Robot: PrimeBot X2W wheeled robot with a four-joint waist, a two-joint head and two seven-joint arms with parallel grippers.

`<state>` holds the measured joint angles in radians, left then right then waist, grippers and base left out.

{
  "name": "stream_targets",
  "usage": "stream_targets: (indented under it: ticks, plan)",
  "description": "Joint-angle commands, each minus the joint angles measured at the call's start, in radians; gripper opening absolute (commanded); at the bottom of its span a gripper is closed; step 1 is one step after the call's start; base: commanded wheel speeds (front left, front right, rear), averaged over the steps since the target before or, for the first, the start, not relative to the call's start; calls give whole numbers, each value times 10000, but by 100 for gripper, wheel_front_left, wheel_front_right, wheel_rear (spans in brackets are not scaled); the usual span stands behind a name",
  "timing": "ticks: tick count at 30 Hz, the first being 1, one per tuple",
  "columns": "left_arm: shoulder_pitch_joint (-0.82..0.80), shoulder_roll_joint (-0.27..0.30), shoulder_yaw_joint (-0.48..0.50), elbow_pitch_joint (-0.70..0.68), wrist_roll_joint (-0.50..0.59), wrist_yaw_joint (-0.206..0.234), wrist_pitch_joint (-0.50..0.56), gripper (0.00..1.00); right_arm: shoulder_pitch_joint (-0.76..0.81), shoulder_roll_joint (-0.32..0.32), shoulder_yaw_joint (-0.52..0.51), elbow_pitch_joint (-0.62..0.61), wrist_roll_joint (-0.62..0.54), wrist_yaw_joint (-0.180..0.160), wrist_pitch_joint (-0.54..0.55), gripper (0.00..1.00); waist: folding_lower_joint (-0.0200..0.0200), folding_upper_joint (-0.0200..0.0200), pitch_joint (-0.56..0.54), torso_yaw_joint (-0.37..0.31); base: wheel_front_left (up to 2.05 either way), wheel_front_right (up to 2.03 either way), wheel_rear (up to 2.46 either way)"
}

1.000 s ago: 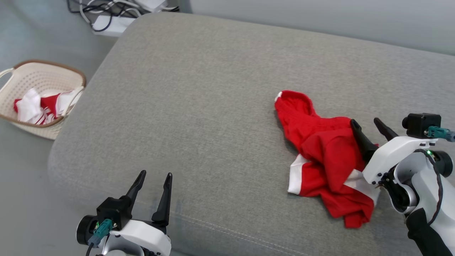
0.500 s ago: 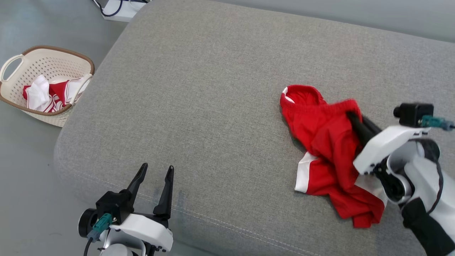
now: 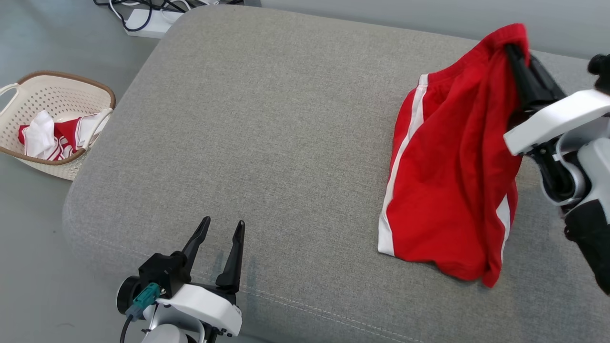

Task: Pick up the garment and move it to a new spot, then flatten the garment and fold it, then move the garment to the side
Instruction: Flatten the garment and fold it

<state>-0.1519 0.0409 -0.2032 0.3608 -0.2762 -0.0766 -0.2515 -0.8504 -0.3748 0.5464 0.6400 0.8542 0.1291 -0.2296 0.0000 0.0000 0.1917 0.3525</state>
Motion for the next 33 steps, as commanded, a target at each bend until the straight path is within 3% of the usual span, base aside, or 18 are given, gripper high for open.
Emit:
stream_targets:
  ticks: [1,8,14,23,33]
  plan:
    - [-190,94,266,-190,-96,74,-103,100,-165,-70,-210,104,-254,16,-167,0,0,0,-50,-46,0,0,0]
    - [-276,94,-48,-241,-186,6,-103,100,6,-309,-987,2197,-1070,16,-181,0,0,0,-40,-106,0,0,0]
    - [-459,93,-450,-362,-227,-54,-103,100,112,-432,-1419,3104,-1492,16,-272,0,0,0,32,-243,0,0,0]
    - [-501,93,-762,-372,-327,-65,-103,100,481,-499,-1489,3747,-2047,16,-307,0,0,0,-132,-474,0,0,0]
    - [-341,93,-912,-315,-421,-51,-103,100,1776,-868,-1239,3915,-1840,16,106,0,0,0,-304,-818,0,0,0]
